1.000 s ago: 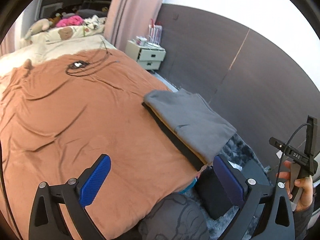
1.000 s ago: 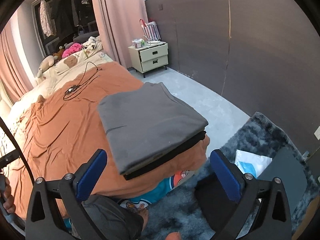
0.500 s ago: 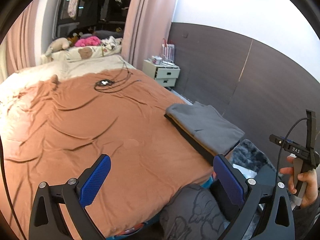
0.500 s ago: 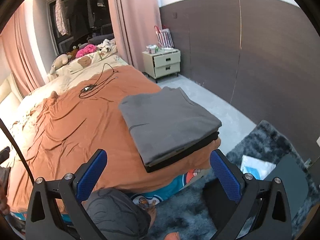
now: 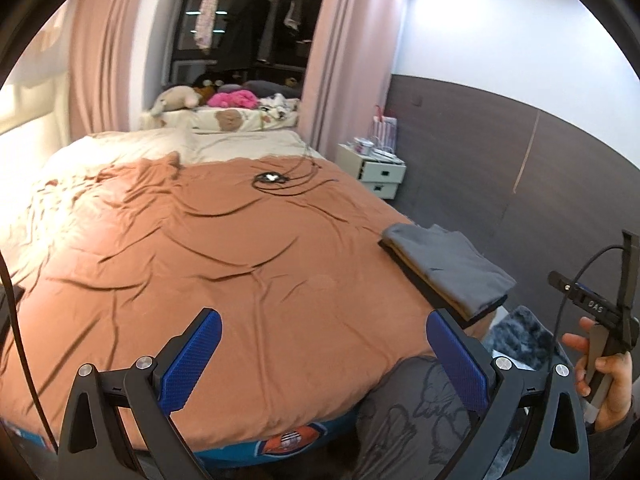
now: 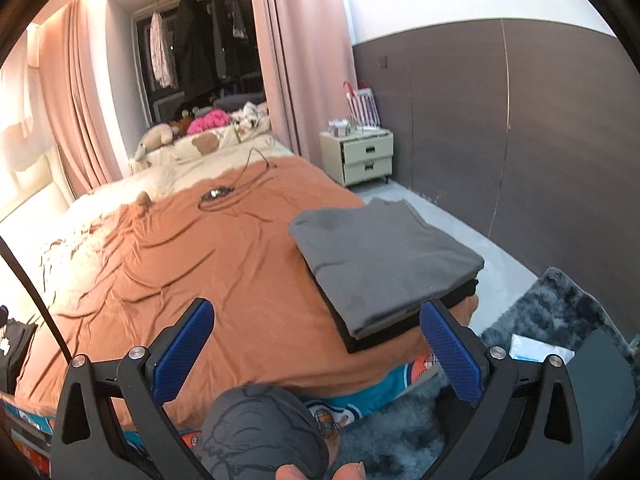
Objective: Fold small clothes
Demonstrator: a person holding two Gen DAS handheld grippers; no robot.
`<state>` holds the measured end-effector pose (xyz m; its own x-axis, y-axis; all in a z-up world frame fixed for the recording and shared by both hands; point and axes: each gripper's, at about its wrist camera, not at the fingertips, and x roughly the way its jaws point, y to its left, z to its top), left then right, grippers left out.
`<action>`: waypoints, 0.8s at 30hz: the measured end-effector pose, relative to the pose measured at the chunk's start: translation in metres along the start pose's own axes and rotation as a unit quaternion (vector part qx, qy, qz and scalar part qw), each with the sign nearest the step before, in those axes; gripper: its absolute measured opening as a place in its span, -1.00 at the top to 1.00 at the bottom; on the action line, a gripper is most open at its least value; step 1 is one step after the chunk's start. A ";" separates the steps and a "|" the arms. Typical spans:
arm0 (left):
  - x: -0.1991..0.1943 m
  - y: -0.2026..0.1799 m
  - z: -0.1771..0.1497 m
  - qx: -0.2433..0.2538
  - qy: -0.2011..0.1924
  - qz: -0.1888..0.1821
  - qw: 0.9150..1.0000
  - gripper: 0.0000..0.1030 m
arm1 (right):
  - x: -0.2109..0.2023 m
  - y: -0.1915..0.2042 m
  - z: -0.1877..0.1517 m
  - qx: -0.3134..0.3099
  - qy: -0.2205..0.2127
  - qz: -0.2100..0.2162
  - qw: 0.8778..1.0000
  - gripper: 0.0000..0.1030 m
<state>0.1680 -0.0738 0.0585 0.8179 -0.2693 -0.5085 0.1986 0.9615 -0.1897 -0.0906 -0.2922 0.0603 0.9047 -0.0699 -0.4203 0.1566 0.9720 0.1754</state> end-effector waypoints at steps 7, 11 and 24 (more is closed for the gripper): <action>-0.029 0.018 -0.014 -0.003 -0.028 0.026 0.999 -1.00 | -0.008 -0.001 -0.024 -0.012 -0.011 0.024 1.000 -1.00; -0.045 0.017 -0.024 0.013 -0.041 0.038 0.998 -1.00 | -0.012 0.002 -0.035 -0.019 -0.007 0.036 0.999 -1.00; -0.056 0.023 -0.067 0.017 -0.042 0.063 0.997 -1.00 | -0.020 0.011 -0.071 -0.048 0.007 0.057 0.997 -1.00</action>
<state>0.0909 -0.0405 0.0265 0.8799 -0.1420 -0.4535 0.1088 0.9892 -0.0987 -0.1346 -0.2641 0.0074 0.9088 0.0453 -0.4147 0.0130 0.9905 0.1366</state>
